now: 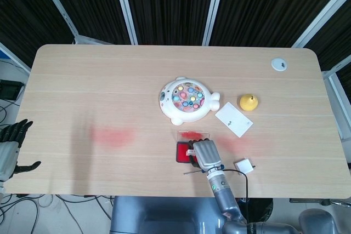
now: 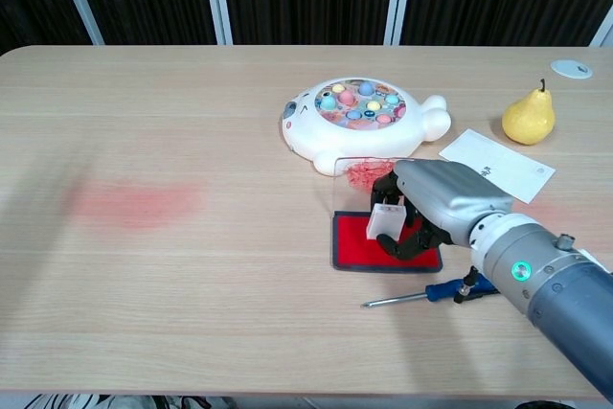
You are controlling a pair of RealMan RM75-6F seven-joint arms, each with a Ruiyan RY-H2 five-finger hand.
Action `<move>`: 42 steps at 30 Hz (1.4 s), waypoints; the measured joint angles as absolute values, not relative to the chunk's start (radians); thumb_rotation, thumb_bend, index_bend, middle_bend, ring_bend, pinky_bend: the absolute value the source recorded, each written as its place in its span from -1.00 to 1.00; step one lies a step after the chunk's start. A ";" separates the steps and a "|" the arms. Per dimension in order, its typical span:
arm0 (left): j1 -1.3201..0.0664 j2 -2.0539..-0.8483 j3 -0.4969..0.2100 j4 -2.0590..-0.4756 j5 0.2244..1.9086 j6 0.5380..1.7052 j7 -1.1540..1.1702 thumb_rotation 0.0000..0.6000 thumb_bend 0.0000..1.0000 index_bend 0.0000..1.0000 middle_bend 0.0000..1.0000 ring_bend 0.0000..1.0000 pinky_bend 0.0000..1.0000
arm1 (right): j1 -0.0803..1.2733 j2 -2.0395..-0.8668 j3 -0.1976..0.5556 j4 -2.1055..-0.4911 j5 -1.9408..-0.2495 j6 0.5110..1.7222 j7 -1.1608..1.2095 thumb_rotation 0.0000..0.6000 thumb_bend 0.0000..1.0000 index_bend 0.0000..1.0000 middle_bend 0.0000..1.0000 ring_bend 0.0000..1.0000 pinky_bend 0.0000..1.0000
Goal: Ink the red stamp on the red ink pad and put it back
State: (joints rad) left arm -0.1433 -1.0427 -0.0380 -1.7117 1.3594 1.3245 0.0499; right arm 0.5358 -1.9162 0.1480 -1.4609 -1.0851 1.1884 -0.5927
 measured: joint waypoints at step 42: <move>-0.145 -1.039 -0.038 -1.718 1.357 1.322 0.041 1.00 -0.92 -1.00 -1.00 -1.00 -1.00 | 0.514 -1.972 0.146 -1.389 -1.149 1.206 -0.575 1.00 0.13 0.56 0.25 -0.01 -0.12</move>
